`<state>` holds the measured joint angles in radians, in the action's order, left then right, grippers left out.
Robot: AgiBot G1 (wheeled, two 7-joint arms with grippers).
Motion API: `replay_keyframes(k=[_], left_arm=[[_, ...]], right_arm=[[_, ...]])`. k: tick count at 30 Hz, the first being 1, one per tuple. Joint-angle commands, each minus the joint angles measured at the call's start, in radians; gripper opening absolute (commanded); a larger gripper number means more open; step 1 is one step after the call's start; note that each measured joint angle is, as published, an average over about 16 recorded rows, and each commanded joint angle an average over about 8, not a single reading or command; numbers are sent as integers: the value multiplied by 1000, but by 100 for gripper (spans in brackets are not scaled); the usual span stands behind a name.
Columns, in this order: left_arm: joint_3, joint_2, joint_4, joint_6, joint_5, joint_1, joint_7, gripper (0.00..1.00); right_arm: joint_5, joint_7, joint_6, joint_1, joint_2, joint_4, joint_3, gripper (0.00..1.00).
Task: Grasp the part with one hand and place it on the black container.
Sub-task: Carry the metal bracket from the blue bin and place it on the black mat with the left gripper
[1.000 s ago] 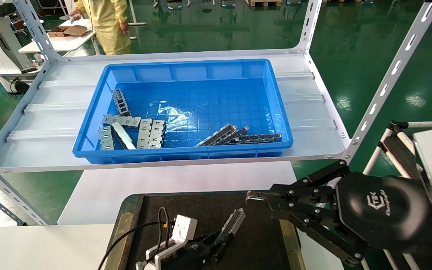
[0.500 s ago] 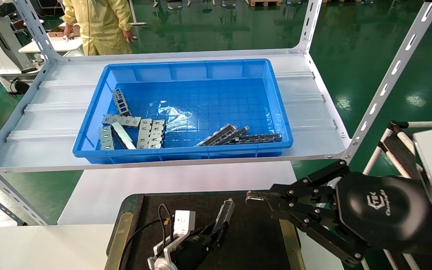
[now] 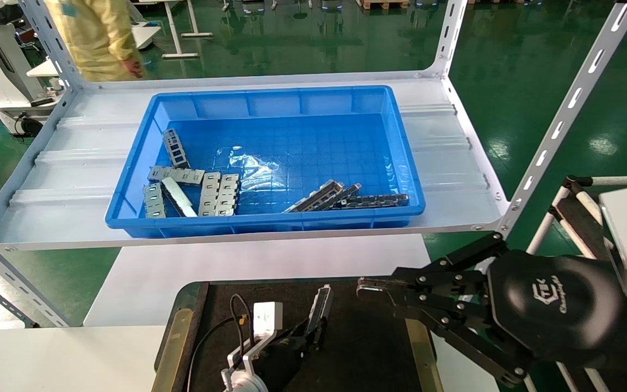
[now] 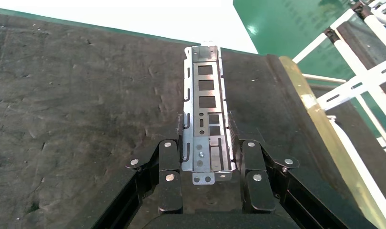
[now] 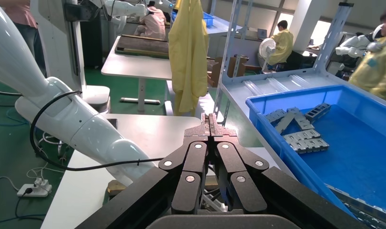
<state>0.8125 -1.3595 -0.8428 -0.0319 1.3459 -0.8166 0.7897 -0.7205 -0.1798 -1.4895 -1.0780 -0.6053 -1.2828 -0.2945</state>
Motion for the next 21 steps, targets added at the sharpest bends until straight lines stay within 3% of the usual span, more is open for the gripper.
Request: replay_keyframes(k=[1,17,19,21], left_arm=[[30,0,9,23,-11,-8,15,0],[218,0,40,144,-119,-54,100,0],[238,-1,39,155,-133,-59,109,9],[258,-1,37,165,-147,-63,116,31]], right_arm=[[0,0,0,0,0,0,0,0],[1,1,0,0,0,0,-1,1],[1,1,0,0,0,0,-1,18],[1,1,1,0,1,0,-1,43]])
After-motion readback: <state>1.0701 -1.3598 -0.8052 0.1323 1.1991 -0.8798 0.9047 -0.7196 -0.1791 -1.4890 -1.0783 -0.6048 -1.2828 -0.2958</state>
